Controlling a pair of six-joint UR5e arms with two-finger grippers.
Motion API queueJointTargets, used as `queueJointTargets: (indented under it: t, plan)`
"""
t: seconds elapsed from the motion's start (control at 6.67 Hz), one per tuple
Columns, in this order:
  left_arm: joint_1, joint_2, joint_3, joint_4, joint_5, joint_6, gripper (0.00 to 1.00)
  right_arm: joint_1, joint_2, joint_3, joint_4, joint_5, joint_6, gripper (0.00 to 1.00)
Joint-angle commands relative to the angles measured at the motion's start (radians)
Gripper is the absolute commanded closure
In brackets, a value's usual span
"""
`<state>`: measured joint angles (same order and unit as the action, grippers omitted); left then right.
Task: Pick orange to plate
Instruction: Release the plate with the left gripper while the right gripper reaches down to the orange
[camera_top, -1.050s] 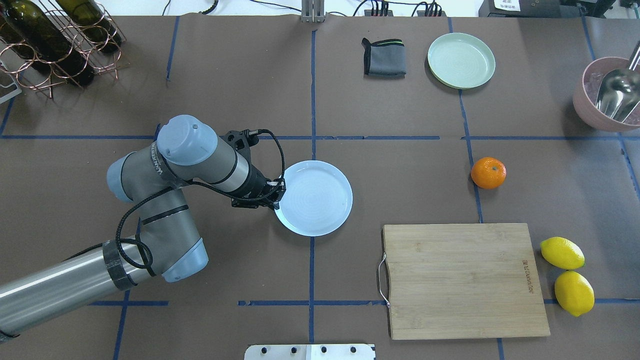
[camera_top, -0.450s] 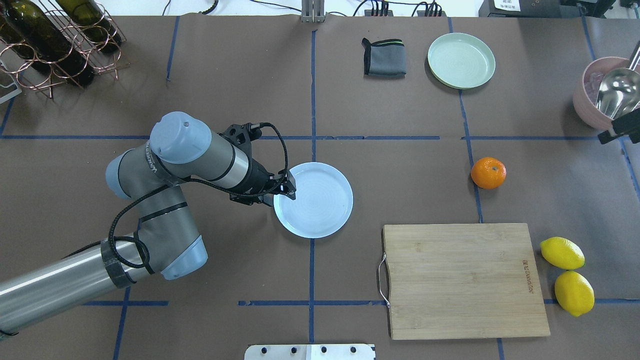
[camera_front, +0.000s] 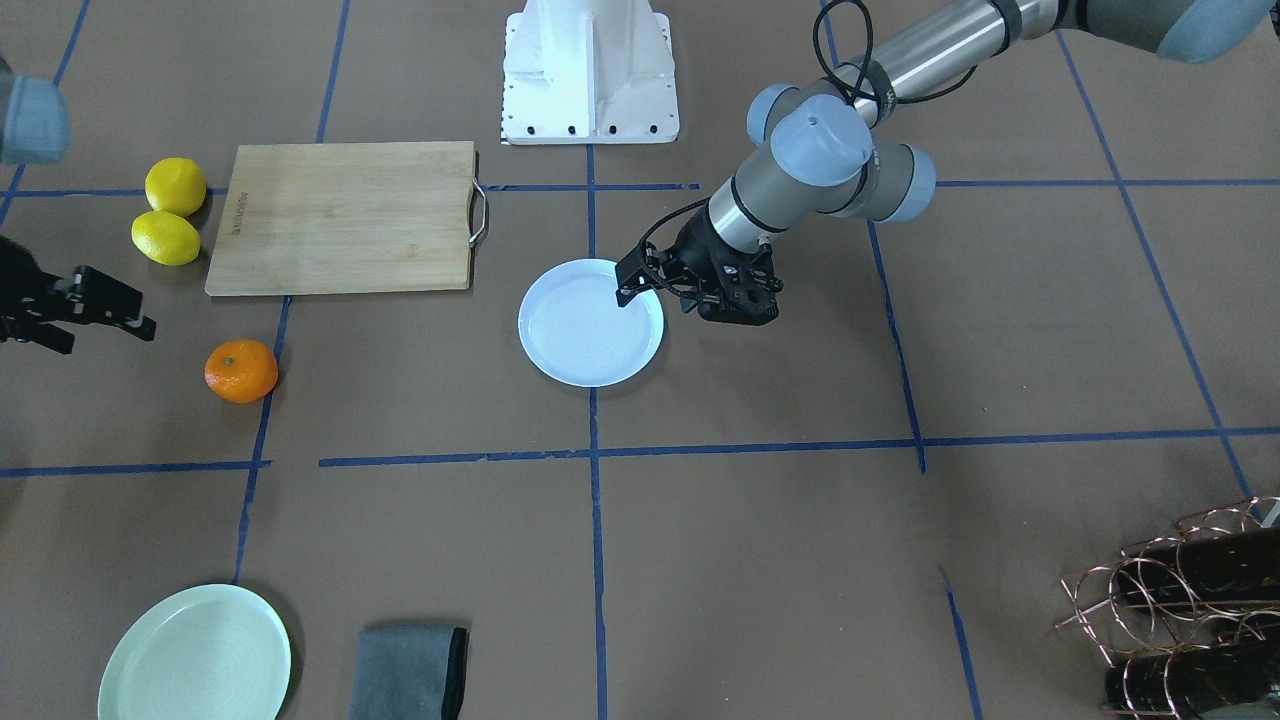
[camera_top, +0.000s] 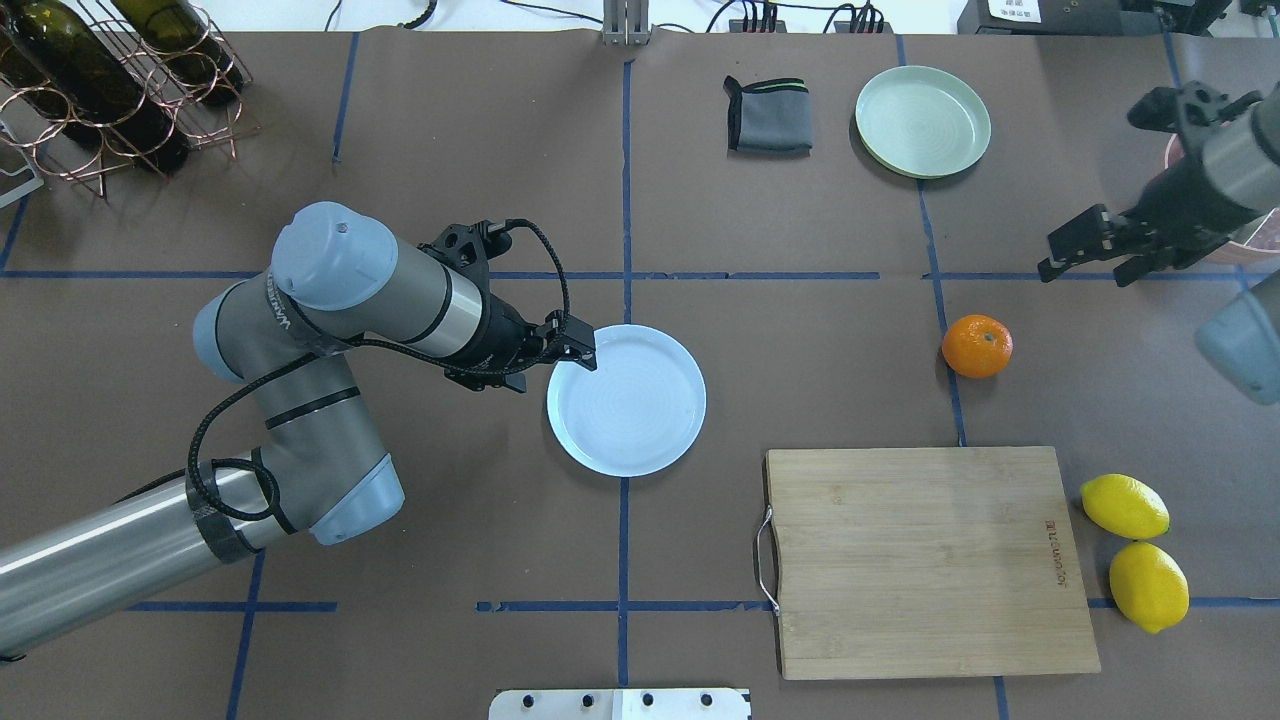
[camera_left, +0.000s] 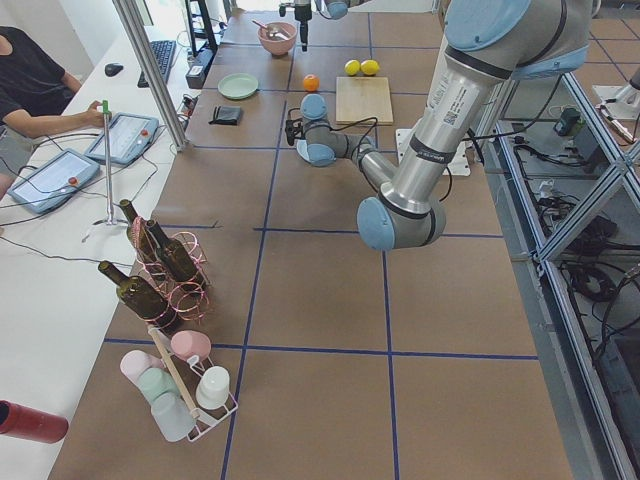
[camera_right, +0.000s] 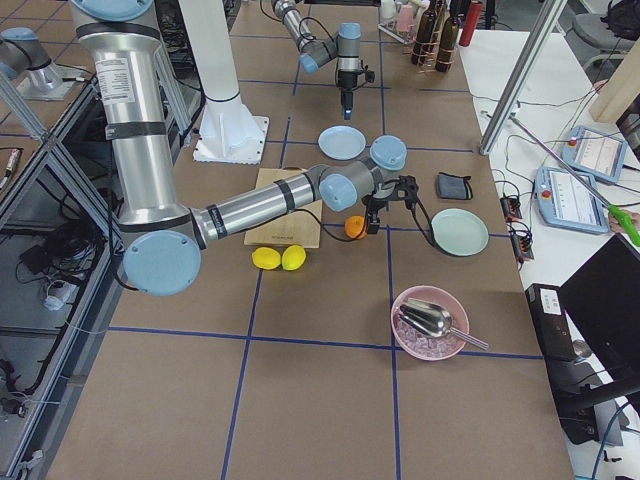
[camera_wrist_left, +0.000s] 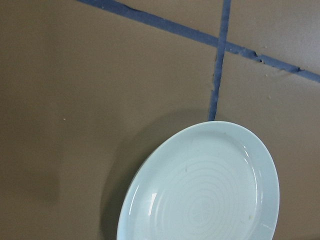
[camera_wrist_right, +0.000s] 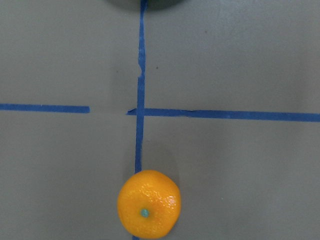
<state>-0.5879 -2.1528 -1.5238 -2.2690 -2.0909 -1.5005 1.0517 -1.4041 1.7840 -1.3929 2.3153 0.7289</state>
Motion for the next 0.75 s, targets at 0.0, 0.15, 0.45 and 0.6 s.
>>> queueJointTargets:
  t: [0.0, 0.15, 0.45, 0.6]
  plan:
    - [-0.003, 0.002, -0.019, -0.001, 0.006, -0.001, 0.04, -0.187, 0.013, 0.009, -0.001, -0.266, 0.119, 0.0]
    - [-0.003, 0.002, -0.019, -0.001, 0.008, -0.001, 0.04, -0.203, 0.01, 0.011, -0.001, -0.28, 0.133, 0.0]
    - [-0.003, 0.002, -0.019, -0.001, 0.014, 0.0, 0.04, -0.251, 0.016, 0.008, 0.003, -0.319, 0.158, 0.0]
    - [-0.003, 0.004, -0.019, -0.001, 0.014, 0.0, 0.04, -0.252, 0.007, -0.009, 0.044, -0.321, 0.158, 0.0]
